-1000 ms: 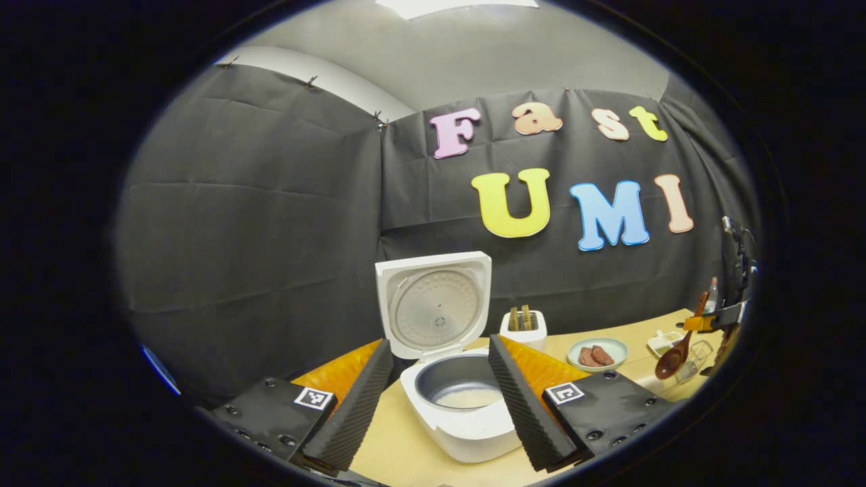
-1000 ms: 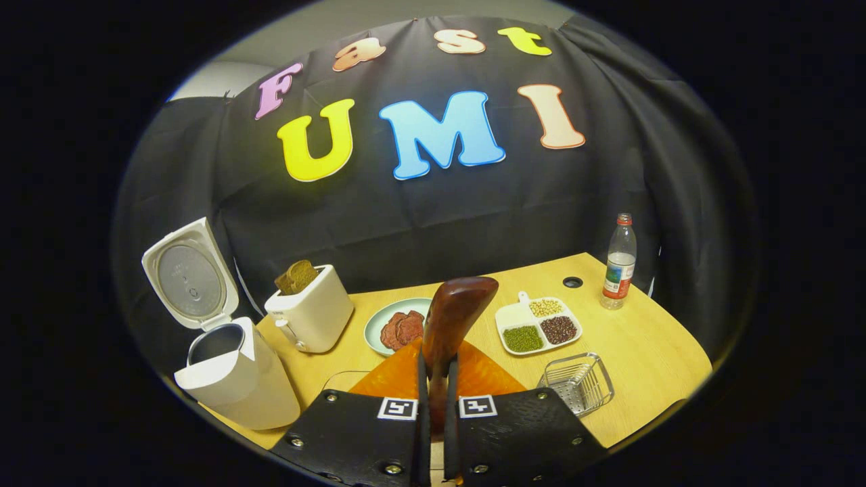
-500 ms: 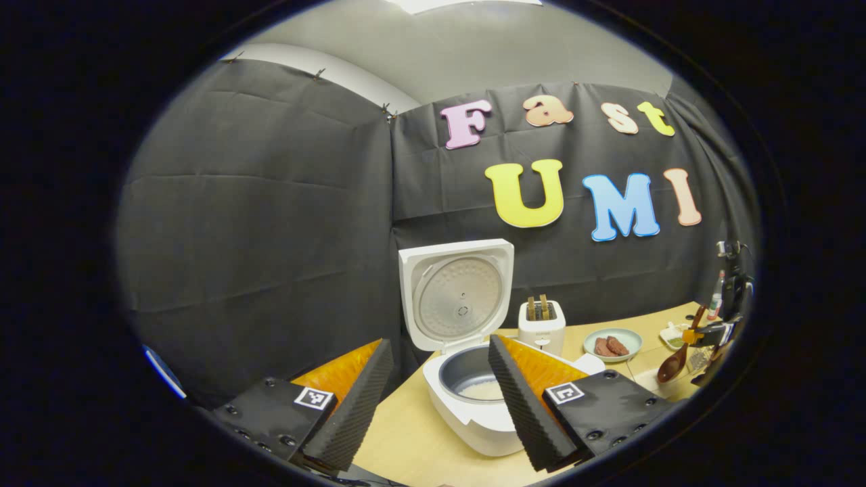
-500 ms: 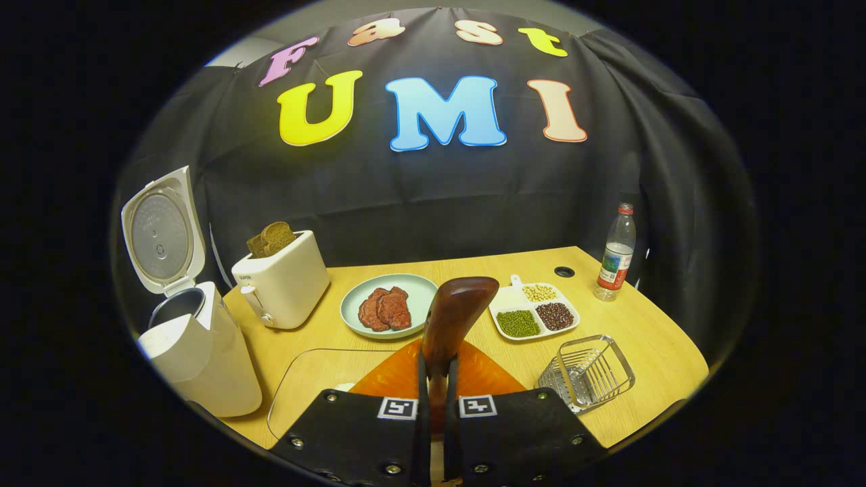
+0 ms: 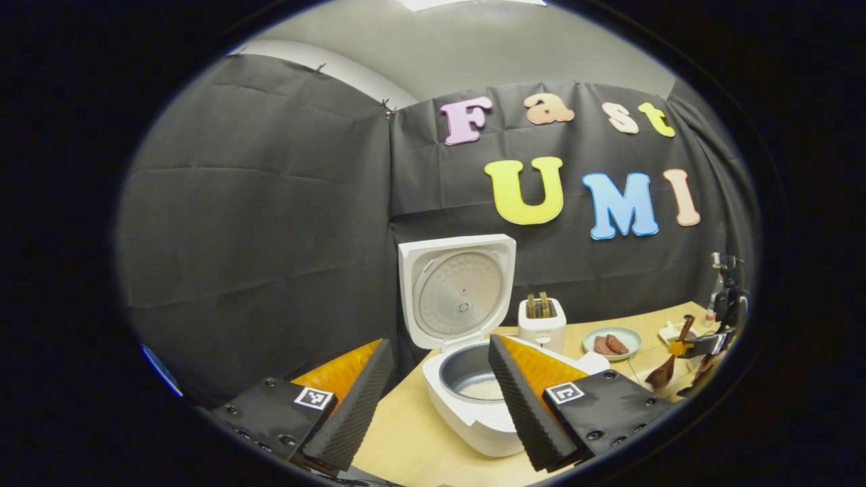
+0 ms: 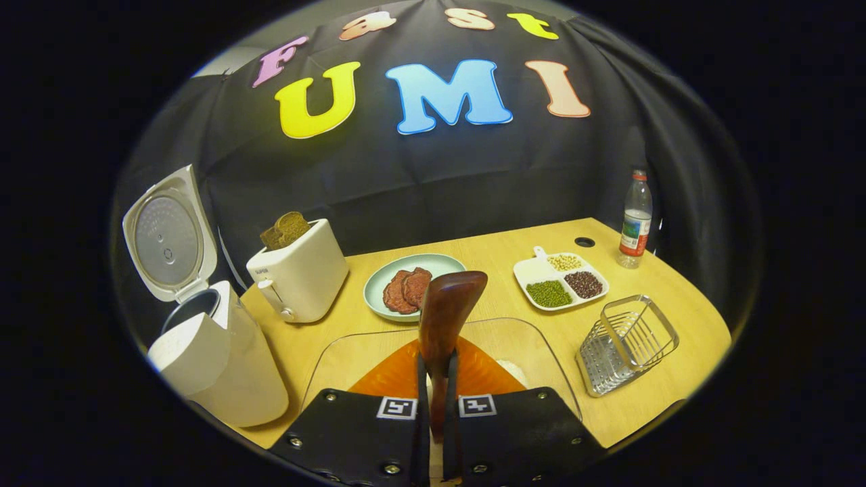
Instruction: Close the left gripper, press the button to open the rice cooker; take a wooden spoon from the chopstick holder with the right hand, scoop a spoonful of rice and pour it into the rice cooker, then put the wooden spoon back into the chopstick holder.
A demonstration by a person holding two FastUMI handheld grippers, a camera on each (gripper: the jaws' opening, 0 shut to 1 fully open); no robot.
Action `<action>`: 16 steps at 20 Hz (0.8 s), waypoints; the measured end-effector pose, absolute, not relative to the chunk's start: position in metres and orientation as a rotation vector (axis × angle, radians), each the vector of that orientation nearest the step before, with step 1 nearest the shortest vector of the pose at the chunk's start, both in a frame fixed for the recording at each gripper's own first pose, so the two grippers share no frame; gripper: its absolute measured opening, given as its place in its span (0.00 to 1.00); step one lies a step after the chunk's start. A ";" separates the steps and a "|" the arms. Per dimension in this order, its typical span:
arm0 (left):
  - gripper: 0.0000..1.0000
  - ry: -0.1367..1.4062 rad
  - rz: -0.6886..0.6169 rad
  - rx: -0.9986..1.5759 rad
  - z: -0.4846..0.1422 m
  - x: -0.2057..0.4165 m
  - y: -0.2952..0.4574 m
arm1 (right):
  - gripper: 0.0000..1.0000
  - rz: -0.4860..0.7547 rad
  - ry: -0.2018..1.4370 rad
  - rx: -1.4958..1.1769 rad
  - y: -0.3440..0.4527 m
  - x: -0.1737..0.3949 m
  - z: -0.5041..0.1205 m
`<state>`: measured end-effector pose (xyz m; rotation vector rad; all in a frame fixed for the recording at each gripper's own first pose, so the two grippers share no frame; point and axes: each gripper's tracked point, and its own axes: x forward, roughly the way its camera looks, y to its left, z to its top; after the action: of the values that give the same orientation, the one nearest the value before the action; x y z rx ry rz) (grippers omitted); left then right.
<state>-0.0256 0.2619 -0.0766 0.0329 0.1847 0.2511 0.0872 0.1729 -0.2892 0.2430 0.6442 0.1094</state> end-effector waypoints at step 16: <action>0.98 0.171 0.203 0.041 -0.073 -0.012 0.244 | 0.08 0.018 0.707 1.076 0.131 0.089 -0.277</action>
<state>-0.0118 0.2444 -0.0728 0.0415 0.1710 0.2027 0.0886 0.1313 -0.2770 1.0755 0.7069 0.0178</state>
